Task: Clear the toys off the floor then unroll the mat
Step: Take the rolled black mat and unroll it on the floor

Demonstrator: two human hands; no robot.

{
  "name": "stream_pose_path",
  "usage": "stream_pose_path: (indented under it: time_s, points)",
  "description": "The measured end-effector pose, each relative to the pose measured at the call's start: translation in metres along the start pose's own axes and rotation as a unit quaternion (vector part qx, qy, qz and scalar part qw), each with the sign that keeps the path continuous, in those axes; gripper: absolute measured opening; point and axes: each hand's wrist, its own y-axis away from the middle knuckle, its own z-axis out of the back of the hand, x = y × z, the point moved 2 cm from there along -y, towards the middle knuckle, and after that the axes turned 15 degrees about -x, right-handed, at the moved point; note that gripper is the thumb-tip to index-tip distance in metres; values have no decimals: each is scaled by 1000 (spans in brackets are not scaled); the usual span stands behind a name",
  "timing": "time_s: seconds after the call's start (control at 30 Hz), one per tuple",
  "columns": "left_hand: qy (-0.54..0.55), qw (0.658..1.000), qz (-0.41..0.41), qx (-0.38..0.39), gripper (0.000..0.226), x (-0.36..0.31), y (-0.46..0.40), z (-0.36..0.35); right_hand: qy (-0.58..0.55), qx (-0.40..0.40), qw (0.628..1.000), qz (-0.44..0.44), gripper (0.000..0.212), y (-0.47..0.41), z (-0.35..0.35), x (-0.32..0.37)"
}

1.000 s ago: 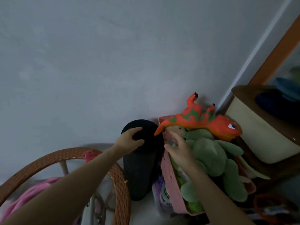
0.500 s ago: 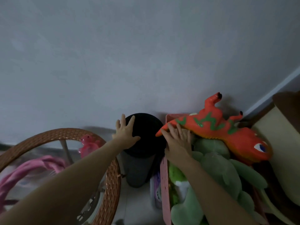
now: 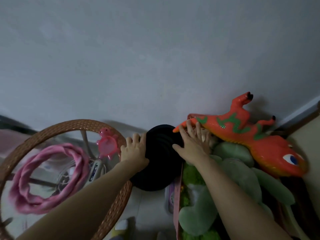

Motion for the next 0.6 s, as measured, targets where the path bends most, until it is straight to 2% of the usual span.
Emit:
stream_pose_path:
  time_s: [0.13, 0.3, 0.4, 0.5, 0.6]
  points:
    - [-19, 1000, -2, -22, 68, -2, 12, 0, 5, -7, 1000, 10, 90, 7, 1, 16]
    - [-21, 999, -16, -44, 70, 2, 30, -5, 4, -16, 995, 98, 98, 23, -8, 53]
    - [-14, 998, -25, -54, 72, 7, 39, -7, 48, -25, 985, 166, 99, 19, -10, 70]
    - [106, 990, -6, -94, 71, 16, 52, -12, 85, -3, 980, 179, 99, 13, -14, 84]
    - [277, 950, 74, -126, 62, 34, 82, -20, 99, -36, 976, 189, 84, 6, -13, 96]
